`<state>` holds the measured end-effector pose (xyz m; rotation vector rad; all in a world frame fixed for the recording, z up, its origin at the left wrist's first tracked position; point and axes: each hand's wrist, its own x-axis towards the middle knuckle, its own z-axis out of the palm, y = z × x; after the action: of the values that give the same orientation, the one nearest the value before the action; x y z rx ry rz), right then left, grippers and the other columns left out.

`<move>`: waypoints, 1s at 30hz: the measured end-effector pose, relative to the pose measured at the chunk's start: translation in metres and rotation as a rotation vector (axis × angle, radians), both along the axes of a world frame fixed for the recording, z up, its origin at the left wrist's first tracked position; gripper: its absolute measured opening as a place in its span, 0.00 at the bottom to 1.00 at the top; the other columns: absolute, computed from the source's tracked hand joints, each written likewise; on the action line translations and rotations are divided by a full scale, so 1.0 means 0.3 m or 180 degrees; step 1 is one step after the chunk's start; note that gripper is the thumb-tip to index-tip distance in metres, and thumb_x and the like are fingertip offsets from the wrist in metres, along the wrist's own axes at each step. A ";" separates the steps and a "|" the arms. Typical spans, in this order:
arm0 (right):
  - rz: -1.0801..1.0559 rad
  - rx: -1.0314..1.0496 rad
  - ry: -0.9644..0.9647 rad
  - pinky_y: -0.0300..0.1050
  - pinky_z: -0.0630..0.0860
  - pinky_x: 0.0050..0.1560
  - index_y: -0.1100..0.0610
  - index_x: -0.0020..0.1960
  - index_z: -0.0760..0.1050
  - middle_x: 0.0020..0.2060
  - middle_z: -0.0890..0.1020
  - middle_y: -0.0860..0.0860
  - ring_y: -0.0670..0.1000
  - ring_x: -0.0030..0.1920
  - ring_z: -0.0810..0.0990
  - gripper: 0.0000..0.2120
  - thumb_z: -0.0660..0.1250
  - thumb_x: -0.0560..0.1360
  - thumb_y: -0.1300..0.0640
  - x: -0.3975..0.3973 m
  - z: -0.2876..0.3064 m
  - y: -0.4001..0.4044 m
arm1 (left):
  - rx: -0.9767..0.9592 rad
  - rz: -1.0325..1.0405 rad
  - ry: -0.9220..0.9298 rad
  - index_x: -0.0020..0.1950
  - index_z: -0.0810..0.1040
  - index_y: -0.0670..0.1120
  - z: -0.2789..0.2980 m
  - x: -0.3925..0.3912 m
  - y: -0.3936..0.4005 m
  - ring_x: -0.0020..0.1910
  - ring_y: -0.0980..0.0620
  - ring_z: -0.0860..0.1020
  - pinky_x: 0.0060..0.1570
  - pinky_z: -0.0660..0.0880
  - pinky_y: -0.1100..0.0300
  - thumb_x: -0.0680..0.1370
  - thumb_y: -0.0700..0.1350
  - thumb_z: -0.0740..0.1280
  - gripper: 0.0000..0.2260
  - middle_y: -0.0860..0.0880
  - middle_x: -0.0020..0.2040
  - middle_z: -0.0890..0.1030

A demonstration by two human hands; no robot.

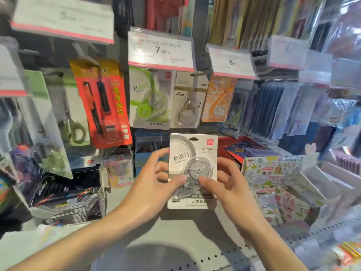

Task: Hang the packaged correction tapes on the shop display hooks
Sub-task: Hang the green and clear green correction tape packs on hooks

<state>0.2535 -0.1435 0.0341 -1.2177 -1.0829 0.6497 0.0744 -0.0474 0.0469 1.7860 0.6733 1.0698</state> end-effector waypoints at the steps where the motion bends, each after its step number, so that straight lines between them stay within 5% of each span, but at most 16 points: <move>1: 0.0065 0.0073 -0.0030 0.53 0.86 0.53 0.53 0.68 0.71 0.50 0.89 0.55 0.56 0.48 0.89 0.22 0.73 0.77 0.63 0.008 0.029 0.004 | 0.0082 0.0075 -0.0035 0.64 0.69 0.63 0.026 0.000 -0.008 0.39 0.61 0.83 0.41 0.79 0.66 0.75 0.42 0.77 0.27 0.57 0.45 0.85; 7: 0.0631 0.0544 -0.0309 0.49 0.86 0.51 0.53 0.66 0.71 0.52 0.89 0.54 0.54 0.50 0.90 0.21 0.74 0.76 0.63 0.111 0.186 0.035 | 0.0479 0.0462 -0.0116 0.66 0.70 0.61 0.185 0.031 -0.069 0.37 0.60 0.80 0.39 0.75 0.69 0.74 0.44 0.77 0.26 0.60 0.41 0.84; 11: 0.1035 0.0705 -0.0313 0.42 0.84 0.47 0.51 0.65 0.71 0.51 0.90 0.53 0.53 0.49 0.90 0.25 0.76 0.71 0.54 0.191 0.261 0.057 | 0.0754 0.0786 -0.0024 0.65 0.71 0.60 0.271 0.064 -0.103 0.34 0.62 0.76 0.38 0.73 0.70 0.74 0.44 0.78 0.25 0.62 0.39 0.81; 18: 0.1268 0.0718 -0.0468 0.50 0.81 0.55 0.43 0.64 0.71 0.55 0.89 0.47 0.50 0.53 0.89 0.21 0.75 0.76 0.54 0.257 0.276 0.093 | 0.0948 0.1542 0.0131 0.65 0.72 0.62 0.336 0.035 -0.160 0.42 0.48 0.80 0.46 0.82 0.46 0.72 0.58 0.71 0.21 0.55 0.44 0.82; 21: 0.1327 0.0720 -0.0555 0.49 0.82 0.55 0.43 0.64 0.71 0.54 0.89 0.46 0.49 0.54 0.88 0.21 0.74 0.78 0.59 0.237 0.280 0.108 | 0.1106 0.1861 0.0113 0.62 0.73 0.63 0.375 -0.008 -0.174 0.44 0.47 0.81 0.46 0.81 0.46 0.75 0.54 0.70 0.17 0.54 0.44 0.82; 25: 0.1346 0.0795 -0.0759 0.32 0.81 0.48 0.43 0.65 0.70 0.53 0.88 0.40 0.44 0.51 0.88 0.22 0.74 0.78 0.58 0.196 0.301 0.119 | 0.1301 0.2094 0.0104 0.61 0.74 0.59 0.437 -0.044 -0.189 0.45 0.48 0.81 0.48 0.81 0.40 0.77 0.49 0.70 0.14 0.55 0.45 0.82; 30: 0.1357 0.0815 -0.0835 0.34 0.81 0.48 0.43 0.63 0.70 0.53 0.88 0.41 0.43 0.52 0.88 0.20 0.74 0.78 0.58 0.137 0.331 0.139 | 0.1580 0.2131 0.0162 0.59 0.74 0.60 0.486 -0.071 -0.193 0.46 0.51 0.81 0.50 0.81 0.41 0.79 0.48 0.70 0.12 0.59 0.49 0.82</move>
<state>0.2944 -0.1017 0.1335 -0.8695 -1.6190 0.6575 0.0531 -0.1051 0.1926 2.0596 1.1617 1.7601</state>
